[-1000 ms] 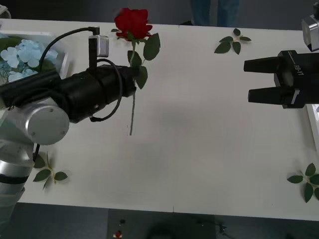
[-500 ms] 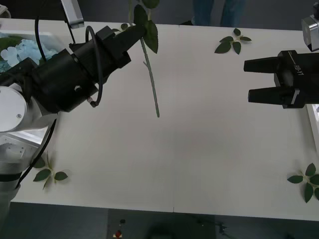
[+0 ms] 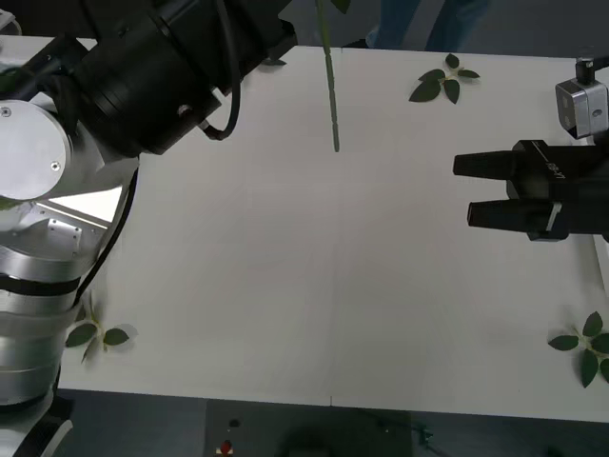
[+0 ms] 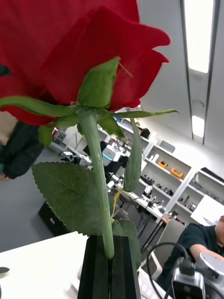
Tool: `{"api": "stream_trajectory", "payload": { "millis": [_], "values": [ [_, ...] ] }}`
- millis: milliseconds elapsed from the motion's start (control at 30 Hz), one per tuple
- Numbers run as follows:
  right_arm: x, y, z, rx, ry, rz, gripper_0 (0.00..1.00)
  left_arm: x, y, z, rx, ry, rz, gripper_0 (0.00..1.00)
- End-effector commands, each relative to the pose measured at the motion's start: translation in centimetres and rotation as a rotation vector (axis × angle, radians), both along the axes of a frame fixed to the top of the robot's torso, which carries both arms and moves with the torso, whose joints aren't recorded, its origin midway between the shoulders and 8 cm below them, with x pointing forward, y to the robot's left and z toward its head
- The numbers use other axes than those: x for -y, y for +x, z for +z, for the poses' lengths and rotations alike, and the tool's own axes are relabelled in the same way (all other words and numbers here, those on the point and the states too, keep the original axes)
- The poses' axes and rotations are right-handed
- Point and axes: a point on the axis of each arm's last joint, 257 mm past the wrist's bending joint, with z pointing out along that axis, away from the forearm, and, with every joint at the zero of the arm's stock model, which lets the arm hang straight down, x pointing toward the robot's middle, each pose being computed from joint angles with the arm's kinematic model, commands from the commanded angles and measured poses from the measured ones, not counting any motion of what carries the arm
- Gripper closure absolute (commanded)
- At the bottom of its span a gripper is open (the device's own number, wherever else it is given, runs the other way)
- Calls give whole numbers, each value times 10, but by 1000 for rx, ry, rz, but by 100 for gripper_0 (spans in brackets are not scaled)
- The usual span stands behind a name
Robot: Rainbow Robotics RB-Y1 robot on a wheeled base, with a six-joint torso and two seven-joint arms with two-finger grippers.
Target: Put the red flowers into the right box and the blue flowers into the left box
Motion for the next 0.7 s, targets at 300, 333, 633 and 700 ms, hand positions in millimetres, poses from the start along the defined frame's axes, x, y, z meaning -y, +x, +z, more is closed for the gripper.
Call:
{"api": "stream_trajectory", "payload": {
  "millis": [300,333,633,700],
  "values": [
    [-25,3,33,15,112,26,0,29,0,6,-36,-88,-57,100],
    [-27,4,33,17,117,25,0,32,0,5,-43,-91,-64,100],
    [-62,24,32,44,140,-4,0,68,-18,-18,-84,-78,-145,100],
    [-69,28,29,37,139,-15,0,79,-26,-22,-87,-66,-170,100]
  ]
}}
